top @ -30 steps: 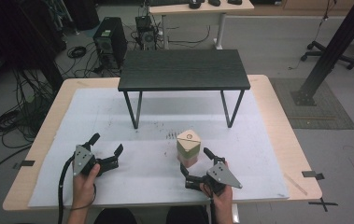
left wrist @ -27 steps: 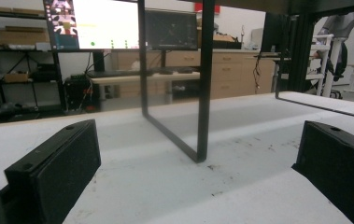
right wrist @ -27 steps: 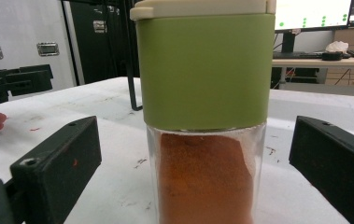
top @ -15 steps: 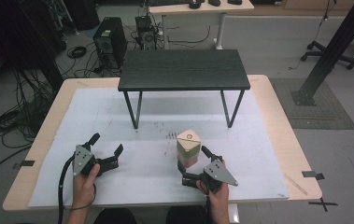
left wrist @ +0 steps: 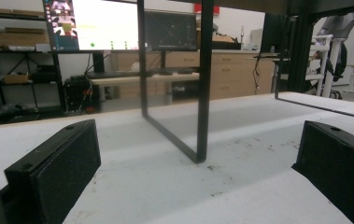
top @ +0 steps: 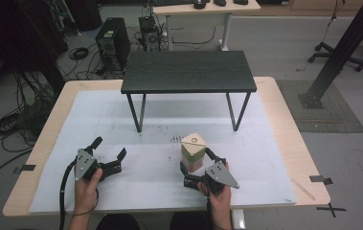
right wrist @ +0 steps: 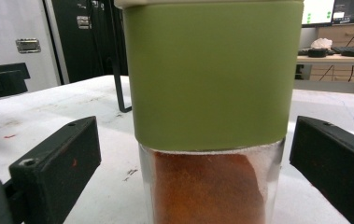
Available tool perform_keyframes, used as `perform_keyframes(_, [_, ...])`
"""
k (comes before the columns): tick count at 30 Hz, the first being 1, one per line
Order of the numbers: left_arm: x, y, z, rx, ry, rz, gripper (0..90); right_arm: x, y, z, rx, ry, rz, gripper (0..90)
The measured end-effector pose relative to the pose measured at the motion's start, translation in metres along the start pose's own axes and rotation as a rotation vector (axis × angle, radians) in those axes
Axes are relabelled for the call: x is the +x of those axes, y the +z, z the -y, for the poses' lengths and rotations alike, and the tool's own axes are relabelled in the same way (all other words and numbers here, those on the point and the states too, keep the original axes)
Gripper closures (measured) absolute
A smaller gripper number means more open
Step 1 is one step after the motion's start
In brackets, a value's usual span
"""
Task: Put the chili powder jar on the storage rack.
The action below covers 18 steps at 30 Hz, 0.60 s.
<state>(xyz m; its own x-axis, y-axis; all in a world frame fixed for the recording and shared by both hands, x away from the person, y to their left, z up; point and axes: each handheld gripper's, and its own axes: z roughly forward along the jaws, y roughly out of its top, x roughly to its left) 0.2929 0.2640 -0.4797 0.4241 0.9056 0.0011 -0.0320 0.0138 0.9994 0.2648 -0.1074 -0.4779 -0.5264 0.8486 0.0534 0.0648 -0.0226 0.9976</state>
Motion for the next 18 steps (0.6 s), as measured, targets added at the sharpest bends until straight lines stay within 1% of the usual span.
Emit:
perform_keyframes(9, [0.000,0.000,0.000,-0.001,0.000,0.001,0.2,0.002,0.007,0.000,-0.002,0.003,0.020,1.6])
perform_keyframes(18, [0.000,0.000,0.000,-0.001,0.000,0.002,0.2,0.002,0.012,0.000,-0.001,0.007,0.022,1.6])
